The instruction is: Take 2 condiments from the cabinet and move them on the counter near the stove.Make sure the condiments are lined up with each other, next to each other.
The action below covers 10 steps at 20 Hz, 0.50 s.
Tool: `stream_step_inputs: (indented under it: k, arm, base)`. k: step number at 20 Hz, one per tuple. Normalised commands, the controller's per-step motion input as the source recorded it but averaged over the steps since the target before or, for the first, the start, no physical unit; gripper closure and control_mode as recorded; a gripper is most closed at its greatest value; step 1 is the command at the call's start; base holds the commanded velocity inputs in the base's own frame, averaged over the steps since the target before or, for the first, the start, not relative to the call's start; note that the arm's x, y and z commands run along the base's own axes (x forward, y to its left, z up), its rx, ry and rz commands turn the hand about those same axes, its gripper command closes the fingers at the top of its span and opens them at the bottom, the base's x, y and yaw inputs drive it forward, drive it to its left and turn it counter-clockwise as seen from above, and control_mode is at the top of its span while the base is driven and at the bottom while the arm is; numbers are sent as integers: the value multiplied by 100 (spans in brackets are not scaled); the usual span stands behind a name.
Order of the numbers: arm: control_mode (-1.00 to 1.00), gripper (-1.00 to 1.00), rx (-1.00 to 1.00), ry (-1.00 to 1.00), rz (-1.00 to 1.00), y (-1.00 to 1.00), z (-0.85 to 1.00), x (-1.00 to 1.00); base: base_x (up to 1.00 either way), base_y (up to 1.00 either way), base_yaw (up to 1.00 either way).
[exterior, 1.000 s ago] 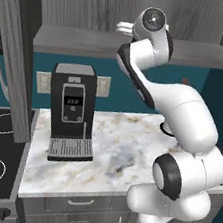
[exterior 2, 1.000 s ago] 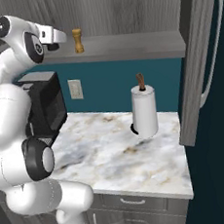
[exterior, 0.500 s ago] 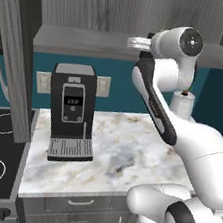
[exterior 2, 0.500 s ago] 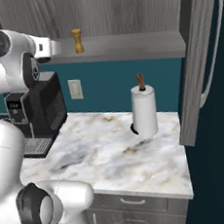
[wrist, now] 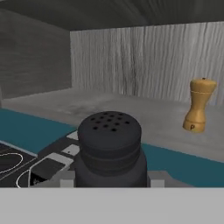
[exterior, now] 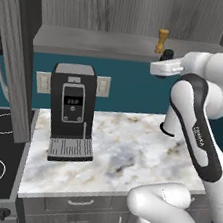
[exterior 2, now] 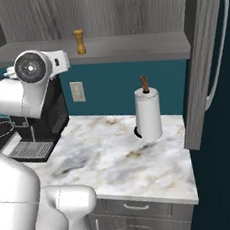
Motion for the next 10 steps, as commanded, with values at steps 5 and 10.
stream_step_inputs:
  k: [5,10]
  arm:
    - [-100,100,-11,7,1,0,-12,-81]
    - [-100,100,-5,16,-5,-2,-13,-43]
  base:
    - [0,0,0]
    - [0,0,0]
